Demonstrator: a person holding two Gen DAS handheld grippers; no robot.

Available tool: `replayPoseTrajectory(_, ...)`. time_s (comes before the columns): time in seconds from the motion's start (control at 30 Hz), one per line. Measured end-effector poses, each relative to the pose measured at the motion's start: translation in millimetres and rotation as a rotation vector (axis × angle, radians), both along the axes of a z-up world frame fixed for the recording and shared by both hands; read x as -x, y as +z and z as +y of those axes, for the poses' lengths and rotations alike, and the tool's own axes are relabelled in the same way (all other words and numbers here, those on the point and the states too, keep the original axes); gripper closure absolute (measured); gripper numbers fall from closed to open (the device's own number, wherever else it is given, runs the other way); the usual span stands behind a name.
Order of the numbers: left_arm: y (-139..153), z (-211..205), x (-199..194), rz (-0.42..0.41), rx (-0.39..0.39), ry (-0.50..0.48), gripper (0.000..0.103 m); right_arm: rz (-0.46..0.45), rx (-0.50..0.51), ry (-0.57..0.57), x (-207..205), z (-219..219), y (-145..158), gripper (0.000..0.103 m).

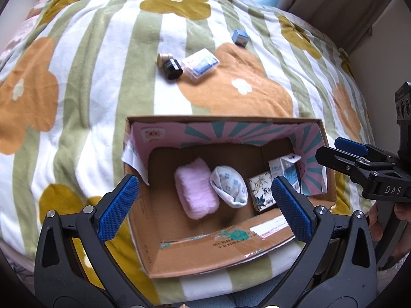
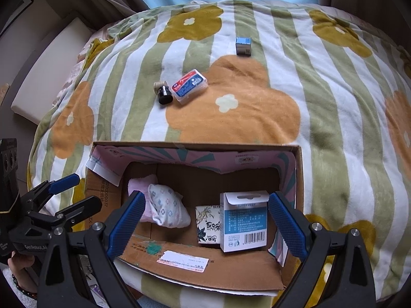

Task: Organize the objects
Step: 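Withdraw both tools from the box toward the tape roll and small box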

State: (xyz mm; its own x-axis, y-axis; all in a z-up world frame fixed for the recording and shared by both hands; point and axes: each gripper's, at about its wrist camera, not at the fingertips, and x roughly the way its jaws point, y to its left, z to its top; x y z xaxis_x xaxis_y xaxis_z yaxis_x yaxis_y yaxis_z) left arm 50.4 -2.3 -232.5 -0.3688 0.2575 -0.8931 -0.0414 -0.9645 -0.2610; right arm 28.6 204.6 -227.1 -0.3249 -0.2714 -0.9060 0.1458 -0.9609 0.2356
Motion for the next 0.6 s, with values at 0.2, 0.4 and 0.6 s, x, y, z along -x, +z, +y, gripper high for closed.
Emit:
replayPoseTrajectory(0.2, 11.4, -10.6, 15.6, 0.023, -0.007, 0.007, 0.0, 0.041, 0.002, -0.004, 10.6, -3.6, 14.0, 0.007)
replayPoseTrajectory(0.4, 22.4, -19.9, 41.7, 0.043, 0.02, -0.014, 0.0, 0.068, 0.008, -0.018, 23.1, -6.1, 26.5, 0.007)
replayPoseTrajectory(0.6, 38.4, -37.1, 73.2, 0.083, 0.039, -0.005, 0.0, 0.106, -0.002, -0.053, 40.1, -2.0, 39.0, 0.007)
